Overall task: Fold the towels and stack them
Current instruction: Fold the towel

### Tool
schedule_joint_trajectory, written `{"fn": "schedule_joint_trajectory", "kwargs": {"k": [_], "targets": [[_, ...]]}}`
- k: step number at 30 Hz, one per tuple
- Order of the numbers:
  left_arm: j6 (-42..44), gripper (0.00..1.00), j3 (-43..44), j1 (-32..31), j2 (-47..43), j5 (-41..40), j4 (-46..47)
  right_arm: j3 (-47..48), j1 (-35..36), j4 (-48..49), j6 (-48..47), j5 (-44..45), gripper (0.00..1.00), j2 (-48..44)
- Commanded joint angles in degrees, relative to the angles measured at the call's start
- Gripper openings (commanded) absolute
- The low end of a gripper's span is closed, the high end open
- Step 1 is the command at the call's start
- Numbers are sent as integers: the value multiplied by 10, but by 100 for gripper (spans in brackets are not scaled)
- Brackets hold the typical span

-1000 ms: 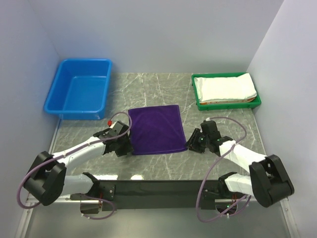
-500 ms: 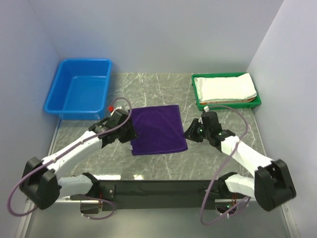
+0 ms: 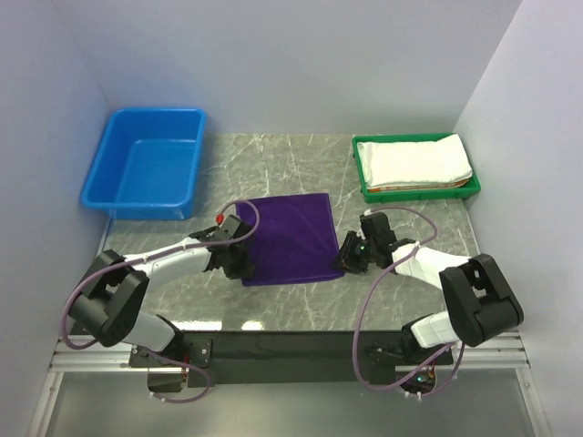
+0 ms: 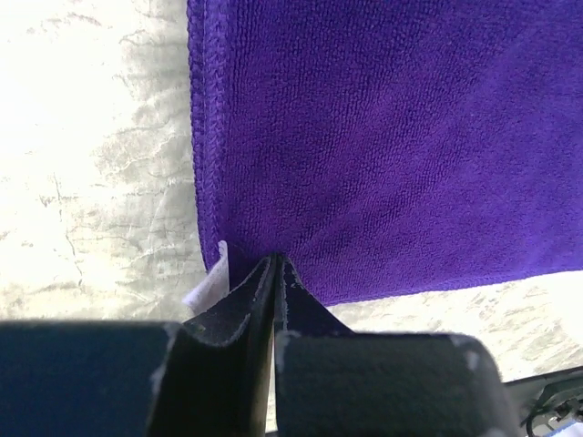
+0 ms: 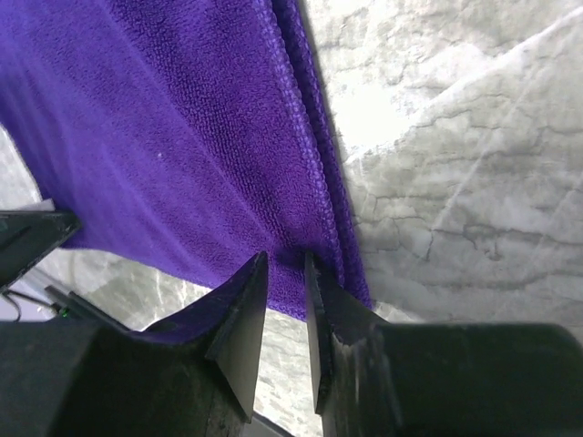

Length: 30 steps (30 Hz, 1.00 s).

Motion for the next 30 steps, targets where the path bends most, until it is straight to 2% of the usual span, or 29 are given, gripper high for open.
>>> {"fn": "schedule_joint_trajectory", "kwargs": {"k": [1,7,14,16,17,18,19,21,22,24,26,28,30], "targets": [[5,8,-50,-3,-6,21,-11,-39,1,-45,-22,-1,33,-5],[-3,10,-95,-4,-64,17,-44,-69,0,-104,-31,2,35,-69],[-23,15,-101,-11,-151,65,-77,-79,0,-171,-41,21,40,-178],[-14,26,-63,-11,-187,39,-111,-46,-1,-174,-81,36,46,-218],[1,35,-42,-11,-194,21,-129,-28,-1,-179,-99,49,50,-224],[11,54,7,-11,-196,7,-157,-7,-1,-182,-120,73,53,-221],[22,62,35,-11,-191,-50,-173,40,-1,-183,-146,73,59,-213],[67,74,106,-9,-166,-94,-188,95,-2,-187,-215,75,60,-184],[87,82,129,-8,-153,-111,-192,152,-2,-190,-234,84,59,-147],[150,87,185,1,-118,-147,-189,212,-2,-211,-305,91,57,-101],[209,93,226,22,-100,-151,-172,284,-6,-219,-382,83,55,-32],[243,95,244,42,-80,-130,-155,361,-17,-235,-449,42,55,40],[282,97,261,75,-67,-80,-130,425,-27,-292,-492,9,56,122]]}}
